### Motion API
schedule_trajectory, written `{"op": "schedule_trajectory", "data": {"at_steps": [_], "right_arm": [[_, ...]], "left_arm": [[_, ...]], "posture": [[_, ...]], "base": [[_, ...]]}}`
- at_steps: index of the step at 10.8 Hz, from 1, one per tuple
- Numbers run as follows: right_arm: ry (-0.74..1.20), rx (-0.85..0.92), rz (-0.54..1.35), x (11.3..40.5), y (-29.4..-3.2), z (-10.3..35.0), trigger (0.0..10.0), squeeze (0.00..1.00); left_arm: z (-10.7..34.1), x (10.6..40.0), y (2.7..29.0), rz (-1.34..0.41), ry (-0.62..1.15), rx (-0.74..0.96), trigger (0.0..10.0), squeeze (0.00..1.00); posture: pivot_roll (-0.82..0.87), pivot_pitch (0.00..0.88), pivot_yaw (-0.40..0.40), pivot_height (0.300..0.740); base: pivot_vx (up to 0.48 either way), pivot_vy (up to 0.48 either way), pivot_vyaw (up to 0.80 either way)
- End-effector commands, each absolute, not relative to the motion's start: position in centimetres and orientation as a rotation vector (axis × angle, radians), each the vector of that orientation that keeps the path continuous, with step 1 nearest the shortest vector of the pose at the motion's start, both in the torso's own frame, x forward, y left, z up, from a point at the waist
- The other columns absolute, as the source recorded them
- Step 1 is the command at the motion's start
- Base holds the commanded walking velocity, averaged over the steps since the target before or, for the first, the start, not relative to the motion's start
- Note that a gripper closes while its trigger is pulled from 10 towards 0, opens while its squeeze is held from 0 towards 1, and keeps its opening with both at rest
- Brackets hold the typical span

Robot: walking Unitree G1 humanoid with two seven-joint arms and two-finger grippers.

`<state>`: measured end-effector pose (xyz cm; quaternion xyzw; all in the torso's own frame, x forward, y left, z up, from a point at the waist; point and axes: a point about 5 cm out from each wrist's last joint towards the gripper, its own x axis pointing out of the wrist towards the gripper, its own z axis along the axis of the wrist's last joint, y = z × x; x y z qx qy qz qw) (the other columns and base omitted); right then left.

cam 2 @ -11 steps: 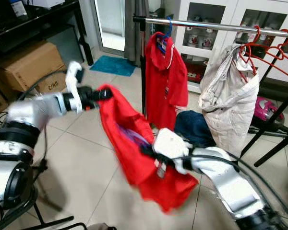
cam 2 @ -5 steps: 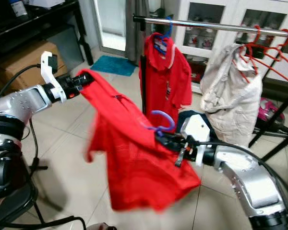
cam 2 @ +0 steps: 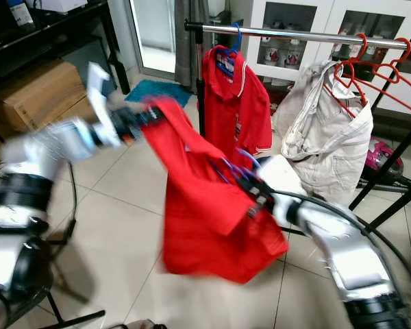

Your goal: Hang hanger

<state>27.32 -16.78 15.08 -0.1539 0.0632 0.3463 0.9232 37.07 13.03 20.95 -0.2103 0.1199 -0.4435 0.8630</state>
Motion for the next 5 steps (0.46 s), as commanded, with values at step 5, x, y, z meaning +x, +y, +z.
{"op": "schedule_trajectory", "data": {"at_steps": [5], "right_arm": [[0.037, -0.491, 0.926, 24.8, -15.2, 16.8, 10.0, 0.0]], "left_arm": [[23.3, 39.7, 17.3, -0.514, 0.075, -0.375, 0.0, 0.0]], "posture": [[-0.12, 0.0, 0.1, 0.74]], "base": [[0.0, 0.0, 0.0]]}}
